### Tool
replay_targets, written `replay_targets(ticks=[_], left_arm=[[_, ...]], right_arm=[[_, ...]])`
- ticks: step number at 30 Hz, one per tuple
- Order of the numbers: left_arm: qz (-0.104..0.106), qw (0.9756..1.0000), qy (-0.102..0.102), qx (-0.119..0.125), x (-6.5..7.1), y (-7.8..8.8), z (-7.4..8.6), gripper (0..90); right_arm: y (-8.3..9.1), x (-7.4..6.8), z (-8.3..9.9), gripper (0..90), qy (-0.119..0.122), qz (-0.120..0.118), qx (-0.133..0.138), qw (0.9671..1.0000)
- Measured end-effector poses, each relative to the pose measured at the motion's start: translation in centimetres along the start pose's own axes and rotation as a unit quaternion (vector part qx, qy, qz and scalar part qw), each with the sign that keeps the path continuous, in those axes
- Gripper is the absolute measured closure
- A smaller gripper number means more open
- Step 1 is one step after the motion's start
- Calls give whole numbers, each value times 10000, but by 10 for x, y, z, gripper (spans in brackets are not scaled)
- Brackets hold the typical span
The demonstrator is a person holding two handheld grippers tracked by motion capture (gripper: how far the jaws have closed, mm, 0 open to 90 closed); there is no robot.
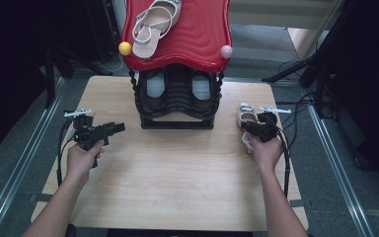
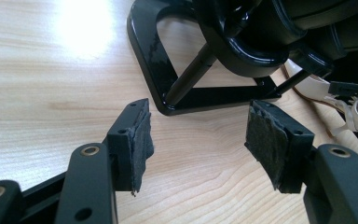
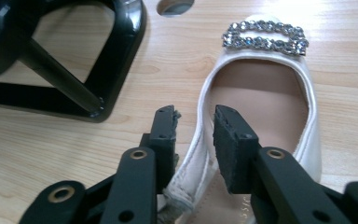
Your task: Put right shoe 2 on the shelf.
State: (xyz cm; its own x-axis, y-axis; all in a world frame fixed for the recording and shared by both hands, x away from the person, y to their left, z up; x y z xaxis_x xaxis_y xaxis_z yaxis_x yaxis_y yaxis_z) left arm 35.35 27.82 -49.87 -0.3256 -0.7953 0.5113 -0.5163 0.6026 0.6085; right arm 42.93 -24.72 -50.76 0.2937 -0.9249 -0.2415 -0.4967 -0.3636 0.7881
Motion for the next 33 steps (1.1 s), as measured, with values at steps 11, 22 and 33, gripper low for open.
replay_targets(ticks=[11,22,33], left_arm=[[-19,10000,34,11,0,0,1,408],[-34,10000,38,-49,-1,-1,1,408],[-20,10000,56,-60,-1,-2,2,406]], right_arm=[[-5,-1,0,856,13,95,-230,9997],[1,11,0,883,-257,-229,-159,9993],[14,16,-3,886,-319,-217,41,9992]])
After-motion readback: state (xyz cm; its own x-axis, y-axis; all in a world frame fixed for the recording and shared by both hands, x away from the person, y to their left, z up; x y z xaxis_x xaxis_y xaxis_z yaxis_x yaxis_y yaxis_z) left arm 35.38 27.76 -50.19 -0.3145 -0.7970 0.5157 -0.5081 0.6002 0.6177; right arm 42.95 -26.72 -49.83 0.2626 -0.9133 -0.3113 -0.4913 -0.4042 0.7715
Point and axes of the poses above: each handheld gripper's, and its own axes: y roughly backward along the jaws, z roughly out of its underside, x roughly to its right, the point moved 2 cm from there along -y, roughly forward along the jaws, and after that the axes turned 11 degrees about -x, right-handed, at the moved point
